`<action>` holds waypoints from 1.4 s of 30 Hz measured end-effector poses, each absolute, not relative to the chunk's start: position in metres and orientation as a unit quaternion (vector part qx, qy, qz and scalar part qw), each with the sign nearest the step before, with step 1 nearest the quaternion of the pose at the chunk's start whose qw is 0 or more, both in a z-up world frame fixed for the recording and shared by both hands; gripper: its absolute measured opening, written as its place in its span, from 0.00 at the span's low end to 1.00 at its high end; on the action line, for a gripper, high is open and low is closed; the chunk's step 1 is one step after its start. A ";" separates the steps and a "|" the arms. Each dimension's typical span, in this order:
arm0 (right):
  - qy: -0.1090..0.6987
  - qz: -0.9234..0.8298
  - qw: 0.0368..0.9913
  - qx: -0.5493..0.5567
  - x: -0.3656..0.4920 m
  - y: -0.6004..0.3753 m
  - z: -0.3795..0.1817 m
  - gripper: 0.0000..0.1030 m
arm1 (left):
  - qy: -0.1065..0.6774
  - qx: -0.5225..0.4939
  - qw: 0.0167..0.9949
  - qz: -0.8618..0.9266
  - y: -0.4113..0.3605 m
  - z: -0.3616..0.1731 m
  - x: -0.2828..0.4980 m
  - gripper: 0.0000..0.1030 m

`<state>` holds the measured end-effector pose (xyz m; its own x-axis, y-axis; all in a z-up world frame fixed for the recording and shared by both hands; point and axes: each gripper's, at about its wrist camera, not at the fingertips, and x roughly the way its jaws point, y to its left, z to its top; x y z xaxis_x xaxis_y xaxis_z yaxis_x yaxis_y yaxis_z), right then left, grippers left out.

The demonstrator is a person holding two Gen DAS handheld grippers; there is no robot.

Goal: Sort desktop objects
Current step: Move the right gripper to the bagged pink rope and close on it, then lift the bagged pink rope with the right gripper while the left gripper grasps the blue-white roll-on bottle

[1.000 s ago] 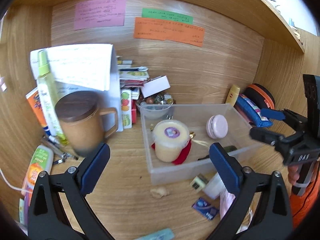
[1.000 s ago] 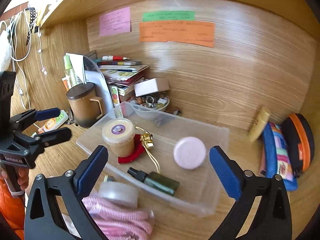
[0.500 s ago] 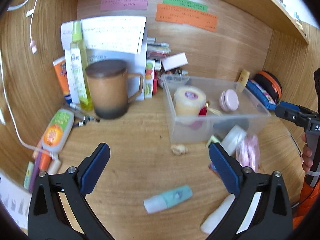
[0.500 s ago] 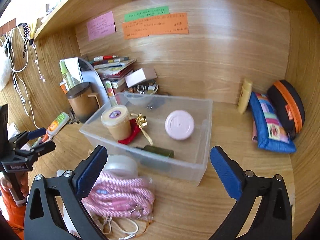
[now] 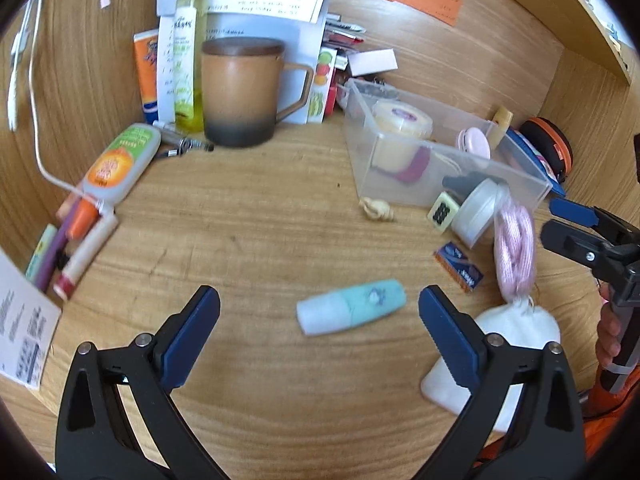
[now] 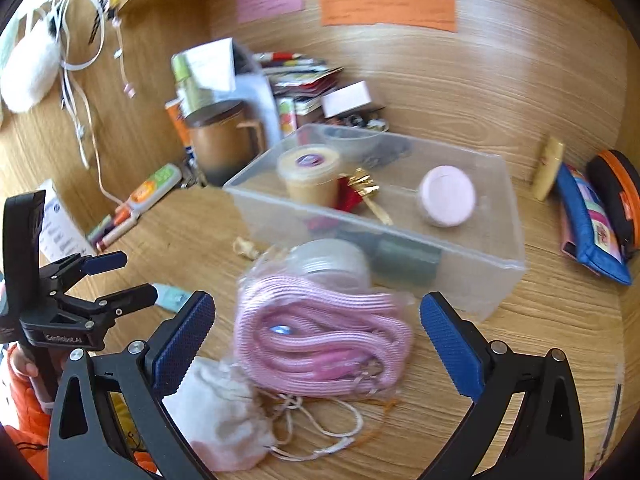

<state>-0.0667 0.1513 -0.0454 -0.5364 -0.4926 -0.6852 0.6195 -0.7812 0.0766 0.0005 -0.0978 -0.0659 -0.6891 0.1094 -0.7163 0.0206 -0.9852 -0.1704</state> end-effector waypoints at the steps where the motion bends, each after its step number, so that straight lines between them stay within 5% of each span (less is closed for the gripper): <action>1: 0.090 -0.872 0.315 0.364 -0.067 0.148 -0.048 0.99 | -0.082 -0.394 0.024 0.915 -0.097 -0.067 0.002 0.98; 17: 0.188 -0.876 0.255 0.364 -0.069 0.116 -0.089 1.00 | -0.077 -0.410 0.044 0.908 -0.083 -0.082 0.004 0.98; 23: 0.165 -0.883 0.256 0.357 -0.074 0.131 -0.083 0.85 | -0.087 -0.414 0.033 0.905 -0.085 -0.085 -0.001 0.98; 31: 0.147 -0.883 0.282 0.345 -0.071 0.148 -0.069 0.54 | -0.077 -0.421 0.004 0.904 -0.077 -0.087 -0.009 0.98; 37: 0.122 -0.883 0.299 0.342 -0.072 0.169 -0.056 0.39 | -0.041 -0.425 -0.039 0.903 -0.059 -0.088 -0.016 0.98; 42: 0.098 -0.893 0.291 0.328 -0.074 0.197 -0.042 0.37 | -0.040 -0.426 -0.071 0.901 -0.056 -0.089 -0.021 0.98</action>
<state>-0.0739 0.1969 -0.0419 -0.6155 -0.4550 -0.6435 0.5833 -0.8121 0.0163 -0.0209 -0.0559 -0.0885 -0.6273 -0.0947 -0.7730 0.1626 -0.9866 -0.0111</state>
